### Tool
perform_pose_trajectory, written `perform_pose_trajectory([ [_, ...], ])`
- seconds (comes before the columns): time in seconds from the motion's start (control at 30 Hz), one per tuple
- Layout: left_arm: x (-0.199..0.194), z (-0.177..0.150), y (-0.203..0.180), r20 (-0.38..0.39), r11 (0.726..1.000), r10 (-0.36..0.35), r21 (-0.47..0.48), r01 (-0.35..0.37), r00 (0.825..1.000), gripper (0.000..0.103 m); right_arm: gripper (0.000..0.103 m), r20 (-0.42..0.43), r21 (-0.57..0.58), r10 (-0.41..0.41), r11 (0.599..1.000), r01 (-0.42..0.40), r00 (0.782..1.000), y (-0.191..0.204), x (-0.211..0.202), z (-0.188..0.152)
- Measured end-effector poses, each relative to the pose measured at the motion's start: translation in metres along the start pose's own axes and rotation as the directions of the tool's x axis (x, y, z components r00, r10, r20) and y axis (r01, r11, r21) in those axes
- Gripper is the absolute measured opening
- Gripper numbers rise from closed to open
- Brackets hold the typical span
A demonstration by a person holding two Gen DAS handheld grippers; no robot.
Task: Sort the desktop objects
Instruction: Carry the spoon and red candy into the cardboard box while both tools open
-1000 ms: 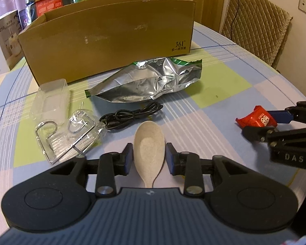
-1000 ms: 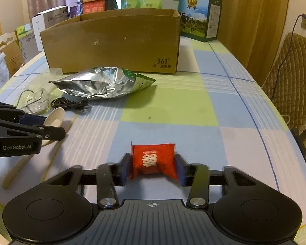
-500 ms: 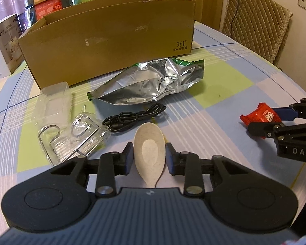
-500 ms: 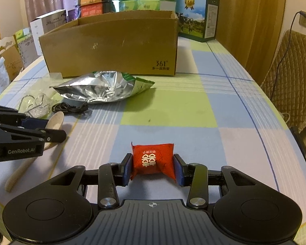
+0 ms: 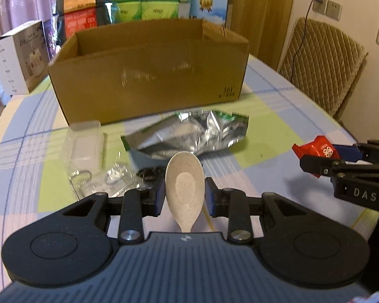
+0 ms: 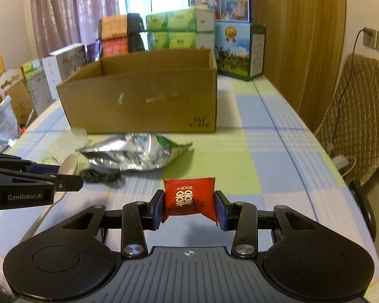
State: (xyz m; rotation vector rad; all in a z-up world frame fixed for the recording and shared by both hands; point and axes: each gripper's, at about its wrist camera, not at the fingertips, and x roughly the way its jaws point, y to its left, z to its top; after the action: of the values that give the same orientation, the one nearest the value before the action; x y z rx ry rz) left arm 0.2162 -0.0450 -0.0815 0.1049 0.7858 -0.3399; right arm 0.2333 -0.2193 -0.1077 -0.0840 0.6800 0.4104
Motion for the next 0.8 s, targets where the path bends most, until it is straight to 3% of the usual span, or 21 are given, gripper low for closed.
perform_pose_trajectory([
  [0.8, -0.072, 0.044, -0.005, 0.080, 0.999, 0.020, -0.043, -0.016, 0.997, 0.027, 0.039, 0.098, -0.022, 0.054, 0.998, -0.052, 0.994, 0.010, -0.054, 0.043],
])
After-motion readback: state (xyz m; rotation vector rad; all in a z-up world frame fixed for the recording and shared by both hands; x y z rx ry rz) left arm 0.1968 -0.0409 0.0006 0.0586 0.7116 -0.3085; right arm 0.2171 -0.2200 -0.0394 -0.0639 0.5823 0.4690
